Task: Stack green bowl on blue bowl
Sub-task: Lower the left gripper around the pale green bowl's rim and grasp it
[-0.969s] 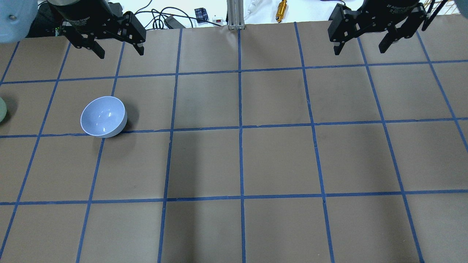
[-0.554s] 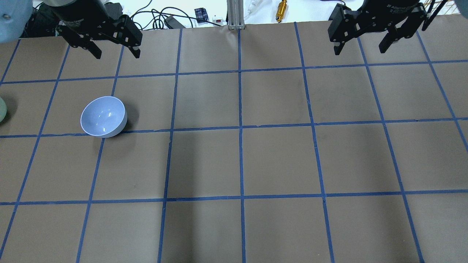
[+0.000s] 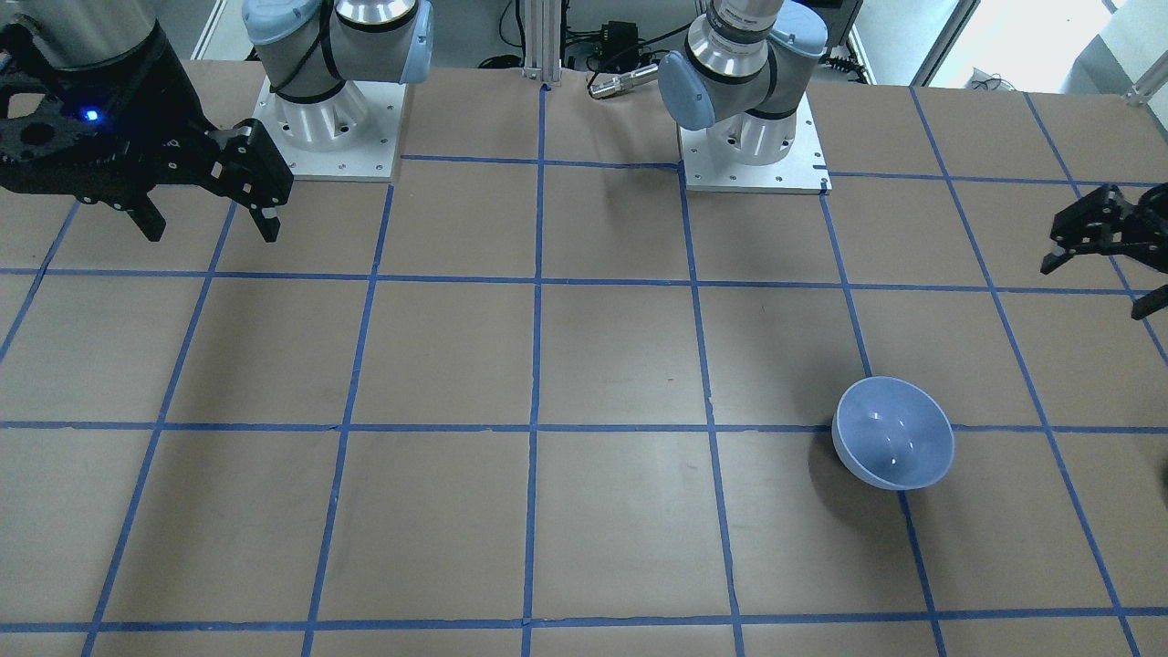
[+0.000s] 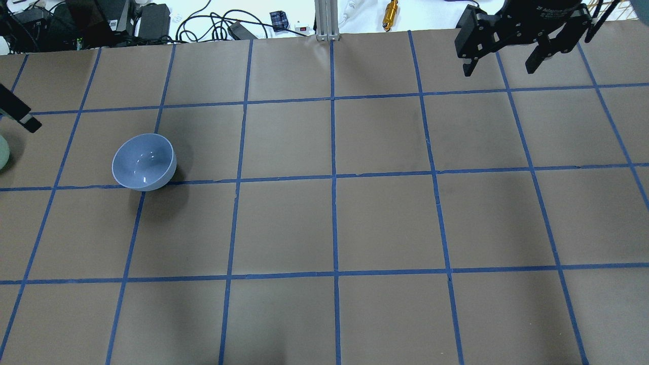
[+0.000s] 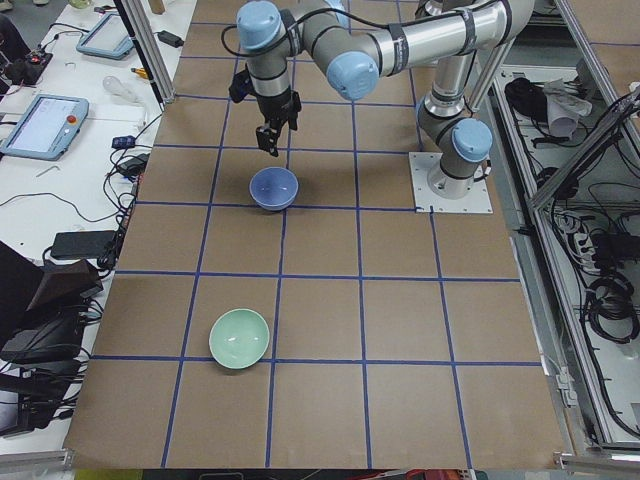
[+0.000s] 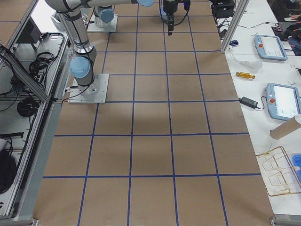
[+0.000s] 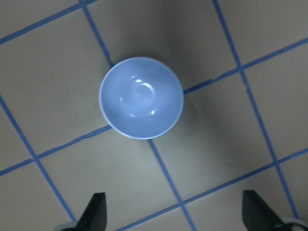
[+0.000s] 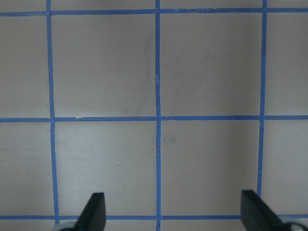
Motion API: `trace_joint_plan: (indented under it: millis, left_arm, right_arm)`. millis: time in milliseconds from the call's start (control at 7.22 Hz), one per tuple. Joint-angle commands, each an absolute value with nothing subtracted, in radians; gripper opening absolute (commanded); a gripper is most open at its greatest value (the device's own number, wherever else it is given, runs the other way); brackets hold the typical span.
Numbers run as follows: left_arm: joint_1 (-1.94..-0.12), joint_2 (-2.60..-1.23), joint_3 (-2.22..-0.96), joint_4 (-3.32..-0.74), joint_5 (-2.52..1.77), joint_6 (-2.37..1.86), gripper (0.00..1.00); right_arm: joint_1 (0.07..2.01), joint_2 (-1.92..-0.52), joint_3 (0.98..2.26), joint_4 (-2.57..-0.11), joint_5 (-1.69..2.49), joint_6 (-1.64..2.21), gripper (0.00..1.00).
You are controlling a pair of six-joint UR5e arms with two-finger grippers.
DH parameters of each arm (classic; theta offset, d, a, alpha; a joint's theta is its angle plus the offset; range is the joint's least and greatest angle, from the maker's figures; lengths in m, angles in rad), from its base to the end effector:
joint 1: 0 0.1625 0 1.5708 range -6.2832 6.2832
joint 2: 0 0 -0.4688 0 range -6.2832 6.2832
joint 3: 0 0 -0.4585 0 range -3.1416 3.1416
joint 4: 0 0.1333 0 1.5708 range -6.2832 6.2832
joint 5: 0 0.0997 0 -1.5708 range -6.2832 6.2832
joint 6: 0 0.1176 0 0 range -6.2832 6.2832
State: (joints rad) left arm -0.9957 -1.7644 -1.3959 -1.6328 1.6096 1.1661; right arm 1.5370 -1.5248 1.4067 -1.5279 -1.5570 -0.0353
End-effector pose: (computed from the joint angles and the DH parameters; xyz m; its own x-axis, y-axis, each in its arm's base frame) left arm 0.2393 -0.6058 0.4888 -0.8292 0.5559 0.0589 0.5589 0.8265 0.0673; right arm 0.1151 -0.5893 0.5751 -0.9999 -0.0024 -0.0111 -0.0016 0.9971 -0.0756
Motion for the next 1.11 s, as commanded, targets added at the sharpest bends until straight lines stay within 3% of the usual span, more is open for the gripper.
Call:
trace_joint_plan:
  millis: [0, 692, 969]
  left_arm:
    - [-0.861, -1.883, -1.390, -1.448, 1.672, 1.575, 1.00]
    - [-0.678, -2.162, -1.373, -1.069, 1.660, 2.424, 1.00]
    - [-0.650, -2.265, -1.280, -1.051, 1.635, 2.483, 1.00]
  right_arm:
    - [1.537, -1.525, 1.407, -1.528, -1.557, -0.035, 1.00]
    - [1.537, -1.525, 1.407, -1.528, -1.557, -0.035, 1.00]
    - [1.537, -1.525, 1.407, -1.528, -1.557, -0.035, 1.00]
